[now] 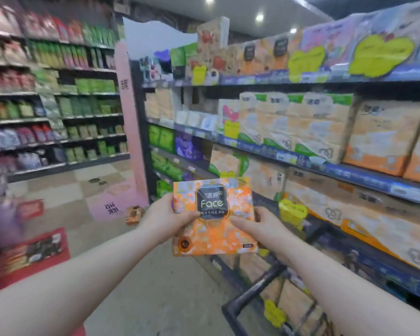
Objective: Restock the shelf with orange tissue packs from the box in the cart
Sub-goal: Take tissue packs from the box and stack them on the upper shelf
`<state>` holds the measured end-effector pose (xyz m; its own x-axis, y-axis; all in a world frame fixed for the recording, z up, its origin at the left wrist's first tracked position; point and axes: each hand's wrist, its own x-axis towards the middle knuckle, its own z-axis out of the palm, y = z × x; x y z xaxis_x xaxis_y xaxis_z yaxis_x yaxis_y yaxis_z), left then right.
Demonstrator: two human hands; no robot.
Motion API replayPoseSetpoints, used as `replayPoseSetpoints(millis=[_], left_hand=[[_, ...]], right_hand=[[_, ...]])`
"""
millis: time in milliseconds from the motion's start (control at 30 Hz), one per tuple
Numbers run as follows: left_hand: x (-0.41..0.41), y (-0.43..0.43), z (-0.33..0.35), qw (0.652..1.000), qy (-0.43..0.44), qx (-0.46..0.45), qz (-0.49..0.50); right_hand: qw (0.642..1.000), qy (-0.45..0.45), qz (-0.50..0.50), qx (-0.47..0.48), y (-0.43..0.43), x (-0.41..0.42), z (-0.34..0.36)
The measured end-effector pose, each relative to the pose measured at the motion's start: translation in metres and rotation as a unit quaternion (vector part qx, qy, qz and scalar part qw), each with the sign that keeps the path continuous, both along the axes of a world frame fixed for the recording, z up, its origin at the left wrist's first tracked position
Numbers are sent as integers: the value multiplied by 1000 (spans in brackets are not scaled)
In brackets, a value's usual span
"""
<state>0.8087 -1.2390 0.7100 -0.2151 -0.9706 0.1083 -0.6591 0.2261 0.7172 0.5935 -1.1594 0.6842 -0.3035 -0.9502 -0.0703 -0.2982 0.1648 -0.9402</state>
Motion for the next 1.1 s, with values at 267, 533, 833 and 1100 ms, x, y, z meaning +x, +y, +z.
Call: replayPoseSetpoints(millis=[267, 533, 833, 1100], left_hand=[[154, -67, 40, 996, 65, -40, 44], [187, -135, 54, 987, 138, -65, 52], [183, -275, 89, 988, 95, -115, 47], [82, -423, 163, 975, 84, -206, 3]], right_hand=[[998, 8, 60, -28, -93, 152, 42], [993, 80, 67, -48, -169, 184, 77], [988, 116, 65, -77, -298, 178, 113], [984, 116, 10, -134, -421, 85, 191]])
